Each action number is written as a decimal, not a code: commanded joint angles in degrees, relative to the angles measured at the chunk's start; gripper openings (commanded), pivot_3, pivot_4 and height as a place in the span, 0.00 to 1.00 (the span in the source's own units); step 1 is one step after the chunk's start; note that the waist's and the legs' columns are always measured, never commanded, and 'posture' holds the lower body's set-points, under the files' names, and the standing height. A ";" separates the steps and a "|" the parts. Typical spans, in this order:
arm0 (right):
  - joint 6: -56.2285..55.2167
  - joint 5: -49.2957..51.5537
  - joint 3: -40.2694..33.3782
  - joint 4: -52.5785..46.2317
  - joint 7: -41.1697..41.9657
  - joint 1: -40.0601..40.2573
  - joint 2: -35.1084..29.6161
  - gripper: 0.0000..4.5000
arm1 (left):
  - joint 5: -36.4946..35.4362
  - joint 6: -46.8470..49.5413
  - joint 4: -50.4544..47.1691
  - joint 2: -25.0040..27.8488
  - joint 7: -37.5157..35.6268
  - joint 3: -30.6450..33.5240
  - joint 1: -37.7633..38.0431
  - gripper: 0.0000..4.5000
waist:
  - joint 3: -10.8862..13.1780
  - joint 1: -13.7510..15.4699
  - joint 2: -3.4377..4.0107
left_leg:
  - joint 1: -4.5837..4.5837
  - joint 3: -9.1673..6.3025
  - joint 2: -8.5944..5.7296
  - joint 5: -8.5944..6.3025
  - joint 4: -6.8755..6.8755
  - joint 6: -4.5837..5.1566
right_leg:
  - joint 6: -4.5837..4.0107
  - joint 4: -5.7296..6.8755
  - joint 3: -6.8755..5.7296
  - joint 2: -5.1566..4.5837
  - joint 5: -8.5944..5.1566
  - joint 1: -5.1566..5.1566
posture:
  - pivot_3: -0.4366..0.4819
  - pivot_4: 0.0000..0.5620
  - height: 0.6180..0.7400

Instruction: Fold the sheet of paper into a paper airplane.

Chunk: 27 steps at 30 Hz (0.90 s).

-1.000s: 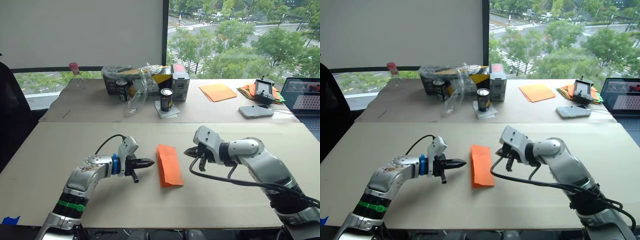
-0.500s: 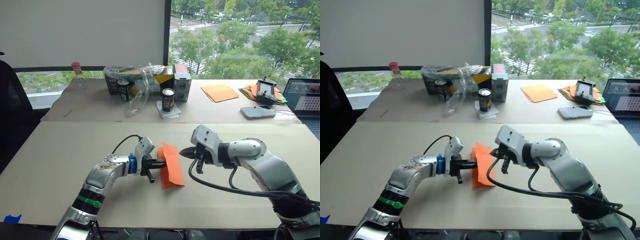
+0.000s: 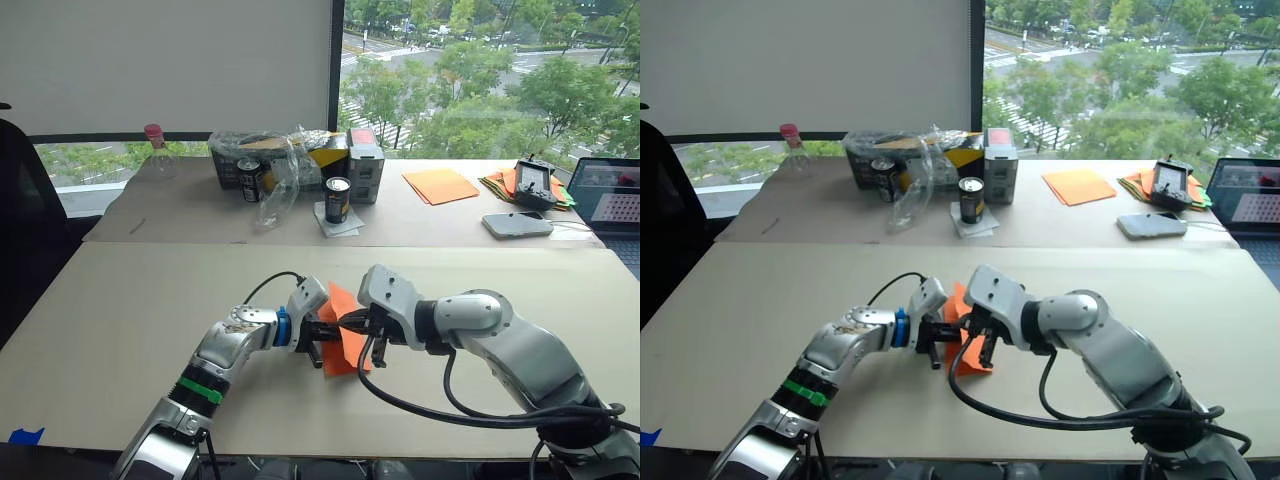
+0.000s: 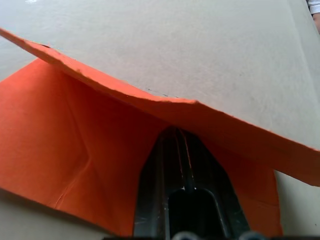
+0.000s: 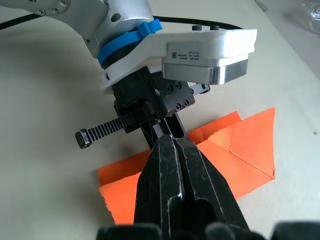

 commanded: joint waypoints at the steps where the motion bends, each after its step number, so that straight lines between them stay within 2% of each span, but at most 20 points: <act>1: 2.67 2.09 -5.16 -3.52 0.73 1.07 -4.73 0.00 | -0.46 0.09 -0.31 -1.22 -0.31 0.73 -2.33 0.01 | 0.01 0.22 -0.01 | 0.00 0.00 -0.01 -0.01 0.00 0.01 | 0.00 -0.01 0.00 0.00 0.00 0.00 | 0.48 0.27 0.43; 8: 4.40 5.14 -10.15 -4.46 0.75 4.37 -10.50 0.00 | 1.75 -1.67 5.48 -6.45 0.34 -1.55 -7.38 0.01 | 0.04 0.58 -0.07 | 0.00 0.01 0.00 -0.02 0.01 0.04 | 0.01 -0.04 -0.01 -0.02 0.00 0.06 | 0.48 0.27 0.43; 10: 4.45 5.75 -10.43 -4.41 0.35 4.25 -10.85 0.00 | 2.27 -1.76 6.71 -7.41 0.17 -1.87 -7.97 0.01 | 0.05 0.53 -0.08 | 0.00 0.03 0.00 -0.04 0.00 0.06 | 0.03 -0.05 0.00 -0.03 -0.01 0.08 | 0.48 0.27 0.43; 14: 5.20 6.69 -12.27 -4.63 -1.27 3.07 -10.83 0.00 | 6.27 -3.71 11.98 -9.50 -0.27 -6.37 -8.73 0.01 | 0.06 0.53 -0.10 | 0.00 0.03 0.00 -0.04 -0.01 0.07 | 0.03 -0.06 0.00 -0.02 -0.01 0.07 | 0.48 0.27 0.43; 20: 6.33 10.17 -13.76 -7.49 -2.07 2.80 -9.76 0.00 | 8.45 -5.71 17.73 -12.57 0.45 -6.68 -10.07 0.01 | 0.06 1.19 -0.10 | 0.11 -0.03 0.00 -0.07 0.02 0.13 | 0.11 -0.26 -0.09 -0.04 0.03 0.36 | 0.48 0.27 0.43; 25: 8.77 13.90 -10.66 -10.69 -3.09 3.48 -7.64 0.00 | 8.73 -5.84 19.65 -14.63 0.58 -6.10 -10.99 0.01 | 0.06 1.23 -0.10 | 0.12 -0.08 -0.02 -0.09 0.05 0.18 | 0.19 -0.40 -0.14 -0.06 0.08 0.48 | 0.48 0.27 0.43; 27: 8.51 11.99 -7.13 -9.70 -5.60 3.51 -6.67 0.00 | 8.68 -5.55 19.47 -14.73 0.31 -5.96 -11.01 0.01 | 0.06 1.22 -0.10 | 0.12 -0.08 -0.03 -0.08 0.05 0.19 | 0.20 -0.41 -0.15 -0.07 0.09 0.48 | 0.48 0.27 0.43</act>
